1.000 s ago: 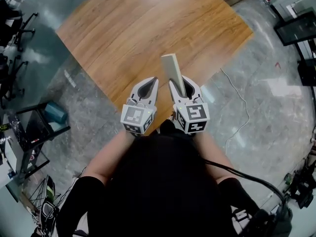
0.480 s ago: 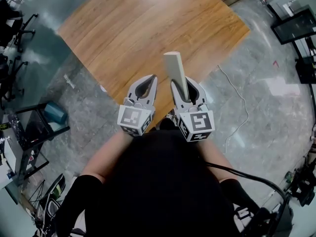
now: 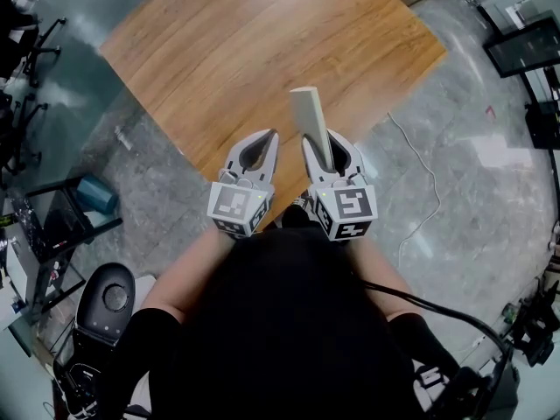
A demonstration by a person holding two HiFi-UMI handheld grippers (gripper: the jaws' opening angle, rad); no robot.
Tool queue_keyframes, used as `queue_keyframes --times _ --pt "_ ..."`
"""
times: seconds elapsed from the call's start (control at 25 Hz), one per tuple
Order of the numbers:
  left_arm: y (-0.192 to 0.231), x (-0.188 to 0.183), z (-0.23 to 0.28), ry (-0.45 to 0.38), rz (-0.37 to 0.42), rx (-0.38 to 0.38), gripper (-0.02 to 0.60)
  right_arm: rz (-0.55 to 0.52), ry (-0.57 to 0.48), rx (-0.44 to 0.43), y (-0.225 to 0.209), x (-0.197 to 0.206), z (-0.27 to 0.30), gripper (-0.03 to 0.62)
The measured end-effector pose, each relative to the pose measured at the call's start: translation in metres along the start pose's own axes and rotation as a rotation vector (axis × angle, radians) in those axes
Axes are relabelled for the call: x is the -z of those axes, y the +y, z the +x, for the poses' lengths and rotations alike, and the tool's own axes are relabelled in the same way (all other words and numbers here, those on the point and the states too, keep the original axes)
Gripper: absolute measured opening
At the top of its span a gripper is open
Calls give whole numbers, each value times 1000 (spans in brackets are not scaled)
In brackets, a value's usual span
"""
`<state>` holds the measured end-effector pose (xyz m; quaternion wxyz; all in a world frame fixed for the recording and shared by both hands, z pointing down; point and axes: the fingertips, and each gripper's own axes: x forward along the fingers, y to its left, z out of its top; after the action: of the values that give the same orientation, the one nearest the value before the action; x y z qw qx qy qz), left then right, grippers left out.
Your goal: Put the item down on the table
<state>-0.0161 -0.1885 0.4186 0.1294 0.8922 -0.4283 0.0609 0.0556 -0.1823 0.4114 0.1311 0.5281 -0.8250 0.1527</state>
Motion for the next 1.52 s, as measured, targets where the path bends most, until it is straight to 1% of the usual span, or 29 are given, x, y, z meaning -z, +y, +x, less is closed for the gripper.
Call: queue_keyframes --times 0.28,0.64,0.8,1.16,1.4,1.52 --pt "9 20 20 38 -20 -6 3 14 80 2 -17 28 33 143" --pt "24 39 51 82 -22 -24 3 42 286 -10 -43 115 105 143" --pt "32 45 56 101 -33 -38 3 42 349 -6 -52 140 129 143" --pt "40 60 53 132 -57 -72 3 24 428 -9 -60 176 153 143" --pt "45 63 49 135 -65 -82 3 14 406 -9 -59 176 160 143" --pt "43 61 47 128 -63 -81 3 16 413 -4 -60 175 157 143"
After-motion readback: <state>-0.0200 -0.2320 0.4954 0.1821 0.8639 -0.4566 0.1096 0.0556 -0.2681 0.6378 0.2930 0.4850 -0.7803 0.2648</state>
